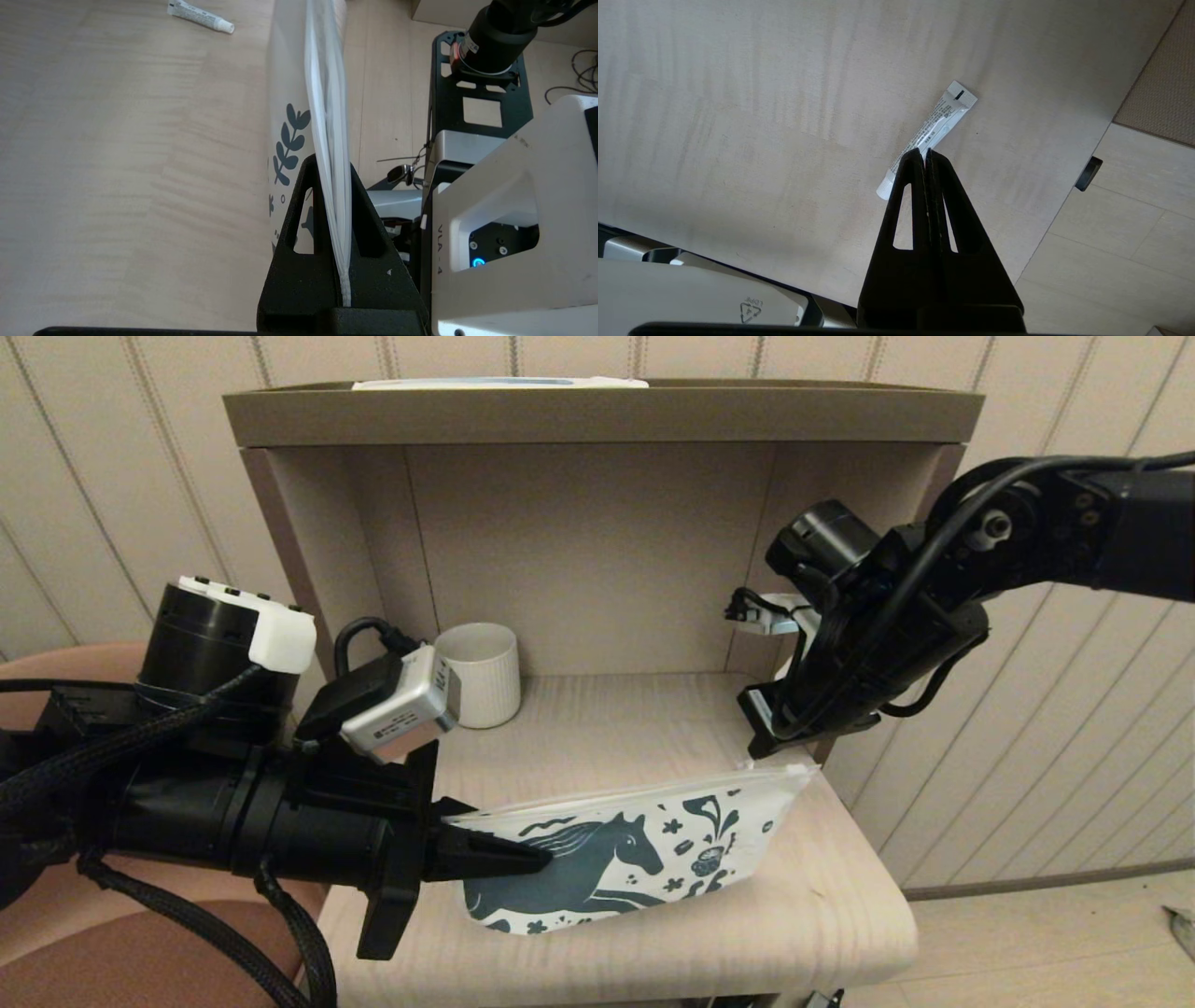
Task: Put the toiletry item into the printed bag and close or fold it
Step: Pick up the toothpaste
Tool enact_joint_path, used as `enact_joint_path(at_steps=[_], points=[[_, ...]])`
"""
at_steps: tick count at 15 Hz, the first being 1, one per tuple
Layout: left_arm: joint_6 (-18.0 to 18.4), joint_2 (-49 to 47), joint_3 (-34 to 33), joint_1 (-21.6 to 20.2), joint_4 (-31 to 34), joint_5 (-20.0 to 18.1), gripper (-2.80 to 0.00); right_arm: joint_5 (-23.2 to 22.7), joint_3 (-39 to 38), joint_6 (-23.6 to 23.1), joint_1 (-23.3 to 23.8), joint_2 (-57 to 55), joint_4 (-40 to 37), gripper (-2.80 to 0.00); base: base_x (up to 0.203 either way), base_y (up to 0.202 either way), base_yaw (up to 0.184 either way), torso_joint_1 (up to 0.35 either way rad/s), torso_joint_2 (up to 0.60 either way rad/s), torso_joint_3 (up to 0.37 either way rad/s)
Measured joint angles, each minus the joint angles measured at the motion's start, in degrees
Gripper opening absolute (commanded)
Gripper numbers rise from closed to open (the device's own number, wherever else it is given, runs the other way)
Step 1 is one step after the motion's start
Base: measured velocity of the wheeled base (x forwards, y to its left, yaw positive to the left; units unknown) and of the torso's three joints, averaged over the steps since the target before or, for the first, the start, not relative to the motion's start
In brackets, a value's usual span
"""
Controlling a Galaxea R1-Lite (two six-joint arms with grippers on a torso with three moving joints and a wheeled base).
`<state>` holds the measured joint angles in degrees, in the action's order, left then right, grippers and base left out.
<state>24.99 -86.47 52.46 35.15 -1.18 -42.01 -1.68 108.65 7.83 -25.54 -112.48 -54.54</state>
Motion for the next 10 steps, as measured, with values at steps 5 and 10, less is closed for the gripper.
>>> enact_joint_path(at_steps=[5,10], points=[[0.0,0.0,0.0,0.1,0.0,0.0,-2.8,0.4,-0.4,0.2,0.0,0.7,0.2,-2.8,0.0,0.0,0.0,0.0,0.0,0.0],[0.0,0.2,-0.1,0.1,0.0,-0.1,-2.8,0.4,-0.4,0.2,0.5,1.1,0.1,-2.8,0.0,0.0,0.0,0.0,0.0,0.0]])
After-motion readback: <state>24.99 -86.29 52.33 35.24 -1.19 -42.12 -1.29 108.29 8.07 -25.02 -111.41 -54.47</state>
